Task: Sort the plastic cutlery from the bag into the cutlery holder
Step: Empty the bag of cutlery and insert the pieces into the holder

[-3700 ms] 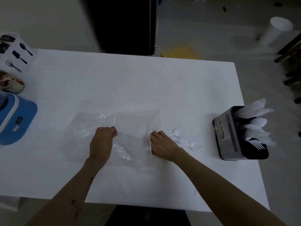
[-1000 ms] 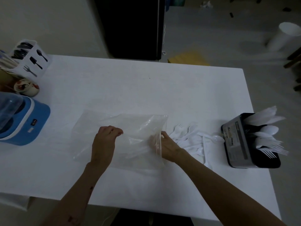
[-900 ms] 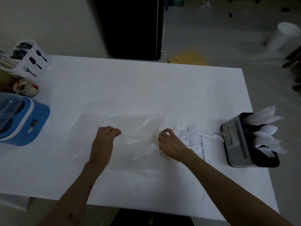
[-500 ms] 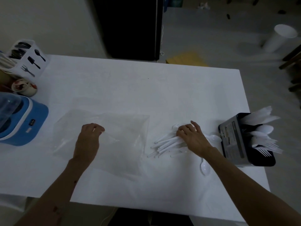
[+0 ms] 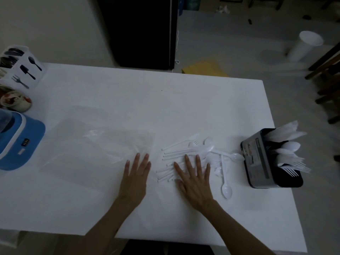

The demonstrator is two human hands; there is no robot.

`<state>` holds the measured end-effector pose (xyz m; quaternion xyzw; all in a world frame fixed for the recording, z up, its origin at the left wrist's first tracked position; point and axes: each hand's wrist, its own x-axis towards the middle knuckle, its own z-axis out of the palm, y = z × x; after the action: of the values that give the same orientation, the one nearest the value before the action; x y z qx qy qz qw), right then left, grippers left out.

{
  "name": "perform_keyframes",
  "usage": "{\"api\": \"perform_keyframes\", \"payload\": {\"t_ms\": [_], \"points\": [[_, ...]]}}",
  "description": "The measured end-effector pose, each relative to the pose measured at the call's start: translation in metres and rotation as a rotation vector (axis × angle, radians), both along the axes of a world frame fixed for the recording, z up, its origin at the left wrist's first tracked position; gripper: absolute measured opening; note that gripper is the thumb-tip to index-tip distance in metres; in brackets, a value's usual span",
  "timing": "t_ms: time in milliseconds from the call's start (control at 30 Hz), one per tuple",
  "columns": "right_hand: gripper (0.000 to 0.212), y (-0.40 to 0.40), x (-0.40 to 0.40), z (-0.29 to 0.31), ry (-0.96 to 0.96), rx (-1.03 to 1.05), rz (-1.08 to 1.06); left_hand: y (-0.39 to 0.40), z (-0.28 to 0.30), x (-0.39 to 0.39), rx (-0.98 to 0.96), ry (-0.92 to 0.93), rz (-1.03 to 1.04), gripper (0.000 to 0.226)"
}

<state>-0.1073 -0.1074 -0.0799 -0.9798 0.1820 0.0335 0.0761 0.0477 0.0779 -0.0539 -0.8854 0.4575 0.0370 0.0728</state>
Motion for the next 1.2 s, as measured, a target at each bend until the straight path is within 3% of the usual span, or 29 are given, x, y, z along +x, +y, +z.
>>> {"api": "perform_keyframes", "payload": {"t_ms": [133, 233, 333, 467, 633, 800, 933, 1067, 1200], "points": [[0.057, -0.015, 0.005, -0.009, 0.014, 0.023, 0.189, 0.018, -0.001, 0.022, 0.028, -0.067, 0.059, 0.058], [0.054, -0.039, 0.002, -0.007, 0.028, 0.006, 0.324, 0.009, 0.005, 0.019, -0.02, -0.023, 0.072, 0.056], [0.058, -0.046, -0.005, 0.005, 0.021, 0.006, 0.321, -0.023, 0.01, 0.015, -0.126, 0.073, -0.02, 0.051], [0.058, -0.034, -0.024, 0.01, -0.091, 0.097, 0.092, -0.083, 0.011, 0.02, -0.174, 0.292, -0.061, 0.052], [0.046, -0.028, -0.042, 0.007, -0.175, 0.085, -0.112, -0.124, -0.001, 0.024, -0.142, 0.48, 0.043, 0.048], [0.036, -0.032, -0.035, 0.009, -0.233, 0.107, -0.223, -0.105, -0.004, -0.008, -0.373, 0.412, 0.095, 0.024], [0.023, -0.032, -0.017, 0.019, -0.304, 0.139, -0.456, -0.089, 0.001, -0.043, -0.445, 0.523, 0.262, 0.026], [0.035, -0.037, 0.011, 0.029, -0.133, 0.253, -0.805, -0.076, -0.002, -0.058, -0.506, 0.569, 0.308, 0.024], [0.03, -0.048, 0.026, 0.039, -0.025, 0.344, -0.913, -0.069, 0.003, -0.062, -0.573, 0.564, 0.288, 0.021]]}}
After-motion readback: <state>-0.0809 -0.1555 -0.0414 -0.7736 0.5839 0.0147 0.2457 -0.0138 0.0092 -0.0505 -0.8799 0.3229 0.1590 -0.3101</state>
